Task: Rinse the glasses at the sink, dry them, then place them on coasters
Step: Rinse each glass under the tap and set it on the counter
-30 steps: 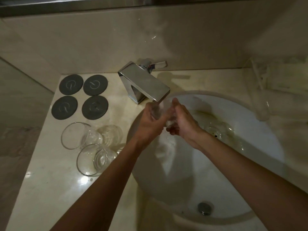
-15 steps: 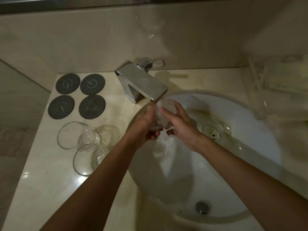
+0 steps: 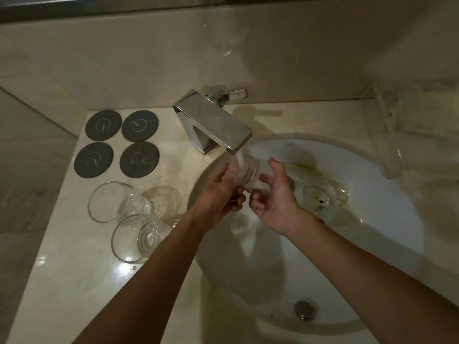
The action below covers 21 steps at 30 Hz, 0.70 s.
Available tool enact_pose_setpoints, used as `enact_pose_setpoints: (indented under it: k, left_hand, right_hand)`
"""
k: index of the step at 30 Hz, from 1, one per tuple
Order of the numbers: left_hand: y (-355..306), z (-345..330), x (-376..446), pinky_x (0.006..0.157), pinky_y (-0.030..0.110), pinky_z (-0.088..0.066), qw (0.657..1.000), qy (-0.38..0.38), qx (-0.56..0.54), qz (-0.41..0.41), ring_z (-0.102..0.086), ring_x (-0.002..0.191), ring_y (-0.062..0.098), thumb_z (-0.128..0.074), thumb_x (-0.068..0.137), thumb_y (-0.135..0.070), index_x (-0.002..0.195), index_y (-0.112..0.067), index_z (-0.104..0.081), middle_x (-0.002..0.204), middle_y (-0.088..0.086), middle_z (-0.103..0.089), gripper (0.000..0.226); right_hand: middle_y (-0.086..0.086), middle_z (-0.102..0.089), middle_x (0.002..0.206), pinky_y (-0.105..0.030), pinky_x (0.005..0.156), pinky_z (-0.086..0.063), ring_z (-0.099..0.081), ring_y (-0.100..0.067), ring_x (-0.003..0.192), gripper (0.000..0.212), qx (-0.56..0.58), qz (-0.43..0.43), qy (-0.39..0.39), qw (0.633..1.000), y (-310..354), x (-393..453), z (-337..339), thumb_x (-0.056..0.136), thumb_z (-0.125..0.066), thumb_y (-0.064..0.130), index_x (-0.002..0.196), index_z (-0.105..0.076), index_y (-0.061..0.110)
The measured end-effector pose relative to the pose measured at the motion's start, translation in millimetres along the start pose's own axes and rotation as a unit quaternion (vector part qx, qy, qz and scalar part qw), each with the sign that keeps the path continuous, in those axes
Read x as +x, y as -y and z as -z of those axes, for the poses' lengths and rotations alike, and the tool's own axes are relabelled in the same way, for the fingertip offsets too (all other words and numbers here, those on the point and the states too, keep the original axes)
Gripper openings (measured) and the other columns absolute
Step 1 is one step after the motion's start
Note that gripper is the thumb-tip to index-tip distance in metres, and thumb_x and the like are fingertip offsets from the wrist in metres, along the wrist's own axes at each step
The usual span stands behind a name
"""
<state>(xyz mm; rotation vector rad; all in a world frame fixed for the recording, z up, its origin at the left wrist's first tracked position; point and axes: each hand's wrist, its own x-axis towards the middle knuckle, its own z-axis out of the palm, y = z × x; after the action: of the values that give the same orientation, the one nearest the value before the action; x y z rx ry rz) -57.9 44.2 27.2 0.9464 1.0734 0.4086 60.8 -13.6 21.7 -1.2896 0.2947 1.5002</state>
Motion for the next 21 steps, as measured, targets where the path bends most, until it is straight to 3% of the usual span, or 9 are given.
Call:
enact_pose_setpoints:
  k: [3, 5, 7, 10, 12, 15, 17, 19, 21]
  left_hand:
    - [-0.7, -1.4, 0.6, 0.045, 0.026, -0.038, 1.0, 0.001, 0.021, -0.009, -0.05, 0.052, 0.016, -0.049, 0.104, -0.039, 0.119, -0.018, -0.058, 0.064, 0.003, -0.054, 0.027]
    - [-5.2, -5.2, 0.3, 0.047, 0.025, -0.04, 0.998, -0.006, 0.055, 0.008, -0.052, 0.052, 0.017, -0.065, 0.092, -0.049, 0.122, -0.023, -0.055, 0.066, 0.005, -0.058, 0.041]
    - [-9.7, -7.5, 0.9, 0.048, 0.025, -0.041, 0.997, -0.011, 0.071, 0.013, -0.053, 0.052, 0.018, -0.072, 0.084, -0.052, 0.119, -0.022, -0.054, 0.068, 0.008, -0.061, 0.049]
    - [-12.5, -5.3, 3.8, 0.048, 0.026, -0.041, 0.998, -0.021, 0.06, 0.004, -0.053, 0.051, 0.019, -0.067, 0.09, -0.052, 0.104, -0.018, -0.052, 0.067, 0.009, -0.06, 0.04]
    - [-9.5, -2.8, 7.5, 0.047, 0.026, -0.04, 0.997, -0.04, 0.068, -0.006, -0.051, 0.049, 0.019, -0.056, 0.1, -0.043, 0.097, -0.017, -0.05, 0.063, 0.008, -0.057, 0.027]
    - [-2.3, -4.4, 8.4, 0.045, 0.025, -0.039, 0.996, -0.046, 0.067, -0.026, -0.051, 0.048, 0.018, -0.043, 0.106, -0.041, 0.106, -0.013, -0.052, 0.059, 0.004, -0.056, 0.029]
    - [1.0, -6.3, 6.7, 0.048, 0.026, -0.04, 0.998, -0.029, 0.04, -0.026, -0.051, 0.049, 0.018, -0.045, 0.103, -0.046, 0.111, -0.011, -0.052, 0.06, 0.004, -0.057, 0.036]
    - [0.5, -7.8, 4.8, 0.052, 0.029, -0.04, 0.999, -0.014, 0.015, -0.025, -0.051, 0.05, 0.019, -0.054, 0.099, -0.047, 0.11, -0.012, -0.051, 0.061, 0.006, -0.058, 0.037]
    - [-2.2, -9.0, 7.1, 0.054, 0.03, -0.041, 1.0, -0.02, 0.012, -0.02, -0.05, 0.051, 0.019, -0.062, 0.093, -0.049, 0.11, -0.013, -0.051, 0.065, 0.009, -0.058, 0.041]
  right_hand:
    - [-0.009, -0.058, 0.081, -0.022, 0.048, -0.039, -0.043, -0.013, 0.057, 0.058, 0.013, -0.025, 0.001, 1.0, -2.6, 6.2, 1.0, 0.081, -0.064, 0.063, 0.111, -0.06, 0.012]
    - [-0.011, -0.063, 0.076, -0.025, 0.06, -0.045, -0.051, -0.017, 0.063, 0.06, 0.032, -0.041, -0.002, 0.999, -4.1, 8.9, 1.5, 0.08, -0.064, 0.065, 0.106, -0.06, 0.012]
    - [-0.011, -0.065, 0.066, -0.026, 0.059, -0.044, -0.053, -0.017, 0.056, 0.064, 0.031, -0.051, 0.003, 0.998, -4.1, 11.6, 1.9, 0.08, -0.062, 0.067, 0.109, -0.059, 0.01]
    - [-0.013, -0.068, 0.07, -0.026, 0.054, -0.041, -0.047, -0.017, 0.058, 0.073, 0.014, -0.056, 0.019, 0.998, -1.9, 15.3, 2.5, 0.079, -0.062, 0.067, 0.12, -0.059, 0.007]
    - [-0.012, -0.067, 0.069, -0.024, 0.047, -0.04, -0.042, -0.015, 0.055, 0.065, 0.002, -0.053, 0.015, 0.999, -0.7, 15.1, 2.6, 0.08, -0.063, 0.064, 0.112, -0.06, 0.008]
    - [-0.011, -0.062, 0.078, -0.022, 0.038, -0.034, -0.037, -0.012, 0.052, 0.058, -0.001, -0.045, 0.003, 0.999, 0.1, 16.0, 2.6, 0.08, -0.065, 0.062, 0.105, -0.059, 0.01]
    - [-0.01, -0.059, 0.084, -0.023, 0.042, -0.034, -0.038, -0.013, 0.052, 0.062, -0.005, -0.034, 0.002, 0.999, 2.0, 17.7, 2.6, 0.08, -0.065, 0.061, 0.112, -0.06, 0.008]
    - [-0.008, -0.059, 0.078, -0.024, 0.047, -0.034, -0.04, -0.013, 0.051, 0.062, -0.006, -0.028, -0.002, 1.0, 5.1, 17.4, 1.6, 0.081, -0.064, 0.061, 0.112, -0.061, 0.007]
    - [-0.007, -0.06, 0.072, -0.023, 0.042, -0.034, -0.04, -0.013, 0.05, 0.062, -0.005, -0.028, 0.0, 1.0, 8.1, 17.3, 0.8, 0.082, -0.064, 0.061, 0.113, -0.061, 0.007]
